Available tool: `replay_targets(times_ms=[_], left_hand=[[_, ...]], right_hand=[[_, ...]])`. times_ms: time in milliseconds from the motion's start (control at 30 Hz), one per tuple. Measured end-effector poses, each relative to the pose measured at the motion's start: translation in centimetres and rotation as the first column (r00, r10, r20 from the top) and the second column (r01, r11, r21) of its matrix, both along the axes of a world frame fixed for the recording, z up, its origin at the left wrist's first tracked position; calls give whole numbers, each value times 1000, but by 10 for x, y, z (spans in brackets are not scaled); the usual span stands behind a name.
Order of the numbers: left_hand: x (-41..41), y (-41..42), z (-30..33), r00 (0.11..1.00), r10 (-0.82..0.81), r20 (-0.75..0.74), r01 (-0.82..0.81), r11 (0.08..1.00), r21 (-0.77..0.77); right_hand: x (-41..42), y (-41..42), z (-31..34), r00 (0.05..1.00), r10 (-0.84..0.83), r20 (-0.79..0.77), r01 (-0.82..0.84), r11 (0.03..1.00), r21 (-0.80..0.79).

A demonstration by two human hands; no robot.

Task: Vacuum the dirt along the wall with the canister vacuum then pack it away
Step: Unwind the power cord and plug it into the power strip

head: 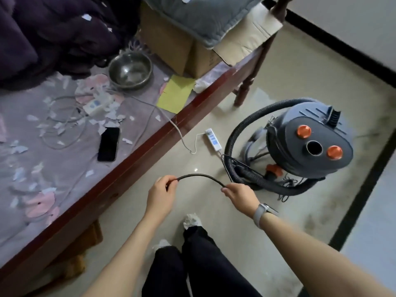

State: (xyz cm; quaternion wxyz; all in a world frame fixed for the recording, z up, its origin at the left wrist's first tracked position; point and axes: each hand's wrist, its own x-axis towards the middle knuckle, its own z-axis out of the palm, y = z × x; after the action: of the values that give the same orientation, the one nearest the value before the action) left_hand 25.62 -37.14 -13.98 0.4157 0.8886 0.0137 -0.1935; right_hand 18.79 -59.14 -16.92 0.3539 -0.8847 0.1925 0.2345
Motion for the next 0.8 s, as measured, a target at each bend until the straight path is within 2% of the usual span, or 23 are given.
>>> replay_targets(times_ms=[200, 333, 500, 600, 800], left_hand=[[29, -19, -19, 931, -363, -42, 364, 930, 41], [38, -26, -29, 831, -554, -51, 556, 830, 52], [34, -34, -60, 662, -743, -94, 749, 659, 71], [27, -43, -92, 612, -779, -139, 790, 608, 72], [36, -75, -182, 651, -757, -62, 758, 644, 102]], right_hand=[[-48, -1, 5, 959, -279, -46, 275, 959, -64], [-87, 32, -1, 859, -504, -86, 503, 864, -31], [-123, 76, -39, 806, -528, -267, 548, 836, 2], [-129, 81, -70, 764, -563, -315, 596, 803, 13], [-110, 52, -153, 762, -614, -207, 631, 775, 24]])
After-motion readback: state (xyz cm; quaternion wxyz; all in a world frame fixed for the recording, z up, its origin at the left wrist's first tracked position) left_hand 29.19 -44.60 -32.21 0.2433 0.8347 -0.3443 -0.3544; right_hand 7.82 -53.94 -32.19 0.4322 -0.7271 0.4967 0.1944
